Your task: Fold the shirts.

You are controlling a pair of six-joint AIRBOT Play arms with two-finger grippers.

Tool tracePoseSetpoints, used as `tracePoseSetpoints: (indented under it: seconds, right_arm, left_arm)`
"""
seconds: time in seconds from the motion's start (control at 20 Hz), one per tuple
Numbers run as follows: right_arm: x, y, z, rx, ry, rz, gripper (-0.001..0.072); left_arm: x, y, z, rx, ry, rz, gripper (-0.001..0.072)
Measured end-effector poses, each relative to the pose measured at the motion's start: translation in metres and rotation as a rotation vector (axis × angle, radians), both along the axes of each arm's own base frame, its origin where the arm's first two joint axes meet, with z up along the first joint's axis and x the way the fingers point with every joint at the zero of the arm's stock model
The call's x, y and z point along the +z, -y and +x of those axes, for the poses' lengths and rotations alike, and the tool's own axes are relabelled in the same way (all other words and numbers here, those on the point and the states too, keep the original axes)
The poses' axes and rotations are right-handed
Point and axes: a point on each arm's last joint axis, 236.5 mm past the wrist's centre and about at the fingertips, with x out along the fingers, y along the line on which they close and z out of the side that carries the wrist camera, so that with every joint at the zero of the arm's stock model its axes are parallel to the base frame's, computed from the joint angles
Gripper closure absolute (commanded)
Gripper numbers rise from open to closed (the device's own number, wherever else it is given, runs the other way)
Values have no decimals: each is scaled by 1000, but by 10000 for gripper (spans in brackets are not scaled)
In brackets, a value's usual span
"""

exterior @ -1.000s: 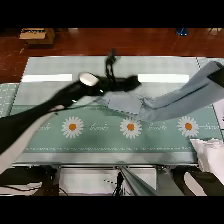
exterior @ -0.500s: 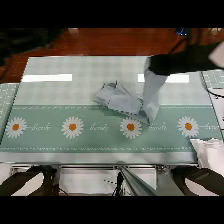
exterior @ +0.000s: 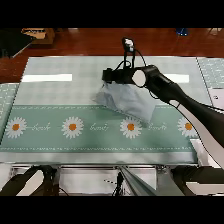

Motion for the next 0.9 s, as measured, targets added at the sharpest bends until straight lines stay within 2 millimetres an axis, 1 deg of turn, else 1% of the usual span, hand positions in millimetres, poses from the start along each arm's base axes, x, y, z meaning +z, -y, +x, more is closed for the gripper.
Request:
tracePoseSetpoints:
  seconds: [0.1,0.2,0.25,0.3,0.35,0.4,0.45,0.5,0.55,0.6,0.65,0.7,0.75,0.8,0.85,0.9]
  right_arm:
    - [5,-5,4,-18,10,41,275]
    - [18,1,3,-23,21,49,275]
    - [26,13,2,-20,30,19,275]
    - [32,30,1,-17,34,-36,274]
    - [37,57,-2,-19,35,-118,261]
    - [39,93,-7,-33,16,-228,213]
    - [38,135,-13,-59,-19,-348,213]
    - [38,186,-20,-101,-60,-475,213]
    - [35,232,-33,-145,-122,-568,213]
    - [31,274,-49,-192,-197,-626,213]
    - [24,308,-67,-237,-271,-643,213]
    - [12,326,-87,-260,-351,-614,213]
    - [-2,332,-104,-267,-416,-548,208]
    - [-19,328,-120,-261,-472,-470,144]
    - [-35,321,-130,-256,-511,-396,118]
    - [-50,309,-138,-252,-539,-309,118]
  left_arm:
    - [-2,0,-3,-12,1,12,688]
    - [-4,0,-5,-20,-2,28,687]
    - [-7,-1,-5,-20,-4,39,687]
    - [-9,-2,-5,-15,-7,50,687]
    - [-12,-4,-5,-15,-14,65,687]
    - [-15,-5,-5,-12,-16,77,687]
    - [-17,-7,-4,-8,-19,88,687]
    - [-19,-8,-4,-4,-23,101,687]
    - [-22,-10,-4,0,-26,112,687]
    - [-24,-12,-3,4,-31,125,687]
    - [-27,-14,-3,9,-35,138,687]
    - [-29,-15,-3,12,-38,149,687]
    - [-31,-17,-3,15,-42,159,687]
    - [-34,-18,-3,18,-47,169,687]
    - [-37,-19,-2,21,-53,177,687]
    - [-40,-20,-3,21,-60,182,687]
